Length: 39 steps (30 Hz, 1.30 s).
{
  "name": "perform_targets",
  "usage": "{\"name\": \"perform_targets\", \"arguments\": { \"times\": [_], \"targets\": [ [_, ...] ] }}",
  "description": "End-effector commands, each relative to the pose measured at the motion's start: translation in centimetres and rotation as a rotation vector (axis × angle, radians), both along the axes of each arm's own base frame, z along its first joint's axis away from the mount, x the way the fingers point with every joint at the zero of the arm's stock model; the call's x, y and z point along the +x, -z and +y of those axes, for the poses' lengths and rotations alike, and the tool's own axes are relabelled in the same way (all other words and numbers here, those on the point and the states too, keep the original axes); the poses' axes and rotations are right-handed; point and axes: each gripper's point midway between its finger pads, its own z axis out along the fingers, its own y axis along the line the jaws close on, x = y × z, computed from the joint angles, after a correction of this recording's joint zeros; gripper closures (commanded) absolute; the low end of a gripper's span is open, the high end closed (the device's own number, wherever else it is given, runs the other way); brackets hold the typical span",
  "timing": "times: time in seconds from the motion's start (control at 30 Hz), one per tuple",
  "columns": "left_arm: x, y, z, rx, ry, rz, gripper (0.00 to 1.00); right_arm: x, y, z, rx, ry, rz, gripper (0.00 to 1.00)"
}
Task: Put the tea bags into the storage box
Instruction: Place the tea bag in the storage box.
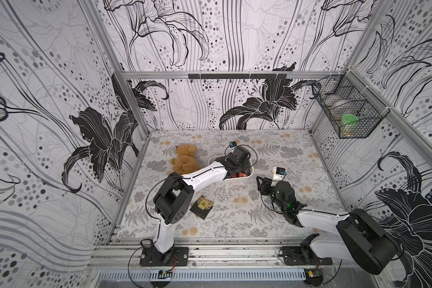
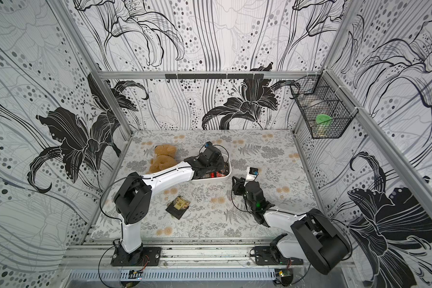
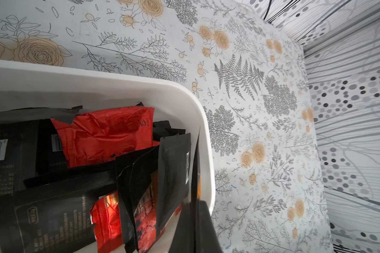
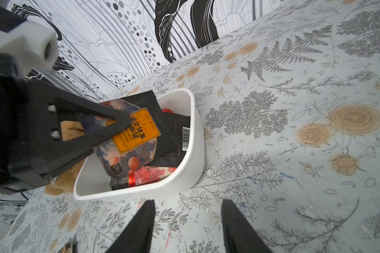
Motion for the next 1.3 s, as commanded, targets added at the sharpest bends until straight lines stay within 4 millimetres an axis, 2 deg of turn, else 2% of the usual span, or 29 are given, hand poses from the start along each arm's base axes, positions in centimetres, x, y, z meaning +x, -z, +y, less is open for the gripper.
{"name": "perform_targets", "arguments": {
  "times": [0.0,0.2,0.3,0.37,0.5,0.63,0.73,0.8,0.87,0.93,1.03,1.13,1.2,1.27],
  "targets": [
    [1.2,-0.9,0.2,0.034,-0.010,-0.048,1.00,0.6,-0.9,0.7,0.005,-0.022,-0.028,0.46],
    [2.3,0.1,2.0,0.101,-0.088,-0.059,0.98,0.7,-0.7,1.2,0.017,-0.045,-0.021,0.45],
    [2.6,0.8,2.7,0.098,-0.104,-0.045,0.90,0.6,-0.8,1.6,0.022,-0.066,-0.027,0.44],
    [2.8,0.7,2.8,0.096,-0.104,-0.045,0.78,0.6,-1.0,1.8,0.022,-0.078,-0.034,0.43],
    [2.8,-1.2,3.5,0.100,-0.105,-0.059,0.56,0.4,-1.3,2.7,0.030,-0.130,-0.045,0.43],
    [1.9,-5.1,6.5,0.165,-0.160,-0.124,0.46,0.1,-1.6,3.9,0.041,-0.199,-0.062,0.43],
    [0.0,-7.3,9.5,0.178,-0.214,-0.169,0.42,-0.2,-2.0,5.5,0.046,-0.274,-0.074,0.43],
    [-1.8,-7.9,11.2,0.170,-0.233,-0.181,0.40,-0.6,-2.1,7.0,0.023,-0.327,-0.084,0.43],
    [-3.7,-8.1,13.0,0.152,-0.252,-0.187,0.39,-1.4,-2.4,9.3,-0.005,-0.401,-0.102,0.43],
    [-6.0,-7.8,15.1,0.131,-0.280,-0.190,0.36,-2.6,-2.4,12.4,-0.039,-0.514,-0.112,0.43],
    [-9.4,-6.1,18.8,0.077,-0.350,-0.180,0.31,-4.7,-1.9,16.7,-0.098,-0.667,-0.114,0.44],
    [-12.6,-3.5,22.2,0.016,-0.416,-0.158,0.25,-6.3,-0.4,19.8,-0.134,-0.788,-0.065,0.48],
    [-14.5,-1.3,23.8,-0.027,-0.454,-0.135,0.21,-7.1,0.4,21.3,-0.125,-0.862,-0.020,0.52],
    [-15.8,0.7,24.4,-0.078,-0.456,-0.109,0.21,-7.4,2.3,22.5,-0.161,-0.902,0.050,0.57]
  ]
}}
